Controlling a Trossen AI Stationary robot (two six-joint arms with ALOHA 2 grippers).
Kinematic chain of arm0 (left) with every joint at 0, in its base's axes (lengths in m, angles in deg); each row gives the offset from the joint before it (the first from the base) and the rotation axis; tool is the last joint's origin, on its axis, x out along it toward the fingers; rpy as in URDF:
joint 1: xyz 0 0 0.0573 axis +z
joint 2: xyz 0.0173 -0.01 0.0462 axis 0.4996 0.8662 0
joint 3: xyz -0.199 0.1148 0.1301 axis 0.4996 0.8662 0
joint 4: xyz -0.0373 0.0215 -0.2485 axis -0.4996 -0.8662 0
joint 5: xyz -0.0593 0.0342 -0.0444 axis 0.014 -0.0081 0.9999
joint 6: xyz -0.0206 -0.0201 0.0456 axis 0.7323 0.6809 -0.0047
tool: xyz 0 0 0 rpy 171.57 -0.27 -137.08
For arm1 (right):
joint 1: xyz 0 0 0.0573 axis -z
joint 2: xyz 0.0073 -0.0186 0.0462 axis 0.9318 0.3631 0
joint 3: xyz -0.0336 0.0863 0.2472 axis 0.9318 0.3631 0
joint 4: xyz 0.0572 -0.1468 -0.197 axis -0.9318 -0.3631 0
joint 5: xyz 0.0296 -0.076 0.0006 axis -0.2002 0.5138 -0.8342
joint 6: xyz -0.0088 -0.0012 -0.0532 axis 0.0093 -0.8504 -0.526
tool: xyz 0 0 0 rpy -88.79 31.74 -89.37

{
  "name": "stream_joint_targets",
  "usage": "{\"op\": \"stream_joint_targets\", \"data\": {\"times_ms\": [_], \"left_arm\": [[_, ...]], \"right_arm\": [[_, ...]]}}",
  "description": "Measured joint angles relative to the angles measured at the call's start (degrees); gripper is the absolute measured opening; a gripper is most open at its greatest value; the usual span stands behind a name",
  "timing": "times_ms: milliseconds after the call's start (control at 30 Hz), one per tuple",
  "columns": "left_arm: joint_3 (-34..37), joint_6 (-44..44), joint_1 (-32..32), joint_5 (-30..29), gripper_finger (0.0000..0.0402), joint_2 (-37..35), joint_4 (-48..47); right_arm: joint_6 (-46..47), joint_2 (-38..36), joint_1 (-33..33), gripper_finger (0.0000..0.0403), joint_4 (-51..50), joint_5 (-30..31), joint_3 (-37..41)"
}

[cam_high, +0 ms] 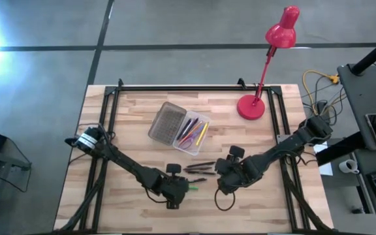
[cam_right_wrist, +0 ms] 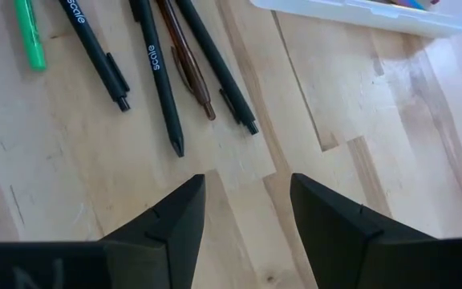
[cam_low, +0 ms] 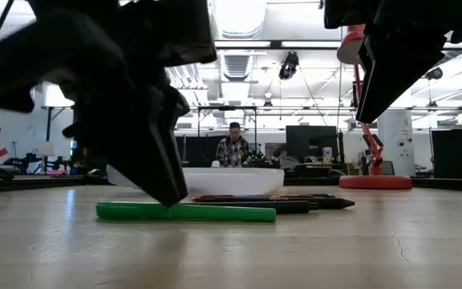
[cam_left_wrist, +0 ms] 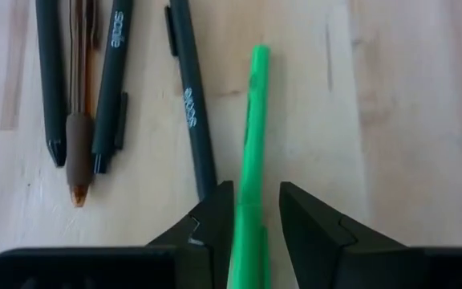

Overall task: Pick & place school supplies into a supply box
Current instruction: Put the green pen into the supply box

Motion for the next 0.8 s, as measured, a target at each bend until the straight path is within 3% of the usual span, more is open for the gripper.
{"op": "stream_joint_targets", "data": {"times_ms": [467, 700, 800], "left_arm": [[3.73, -0.75, 0.10, 2.96, 0.0082, -0.15, 1.48], [3.38, -1.07, 1.21, 3.63, 0.0018, -0.14, 1.88], [3.40, -0.76, 1.53, 4.41, 0.0017, -0.49, 2.29]], "right_arm": [[0.00, 0.00, 0.00, 0.0176, -1.27, 0.00, 0.04], [0.46, 0.00, 0.00, 0.0176, -1.25, 0.02, 0.04], [1.67, -0.71, -0.78, 0.0175, -1.25, 1.83, 0.00]]}}
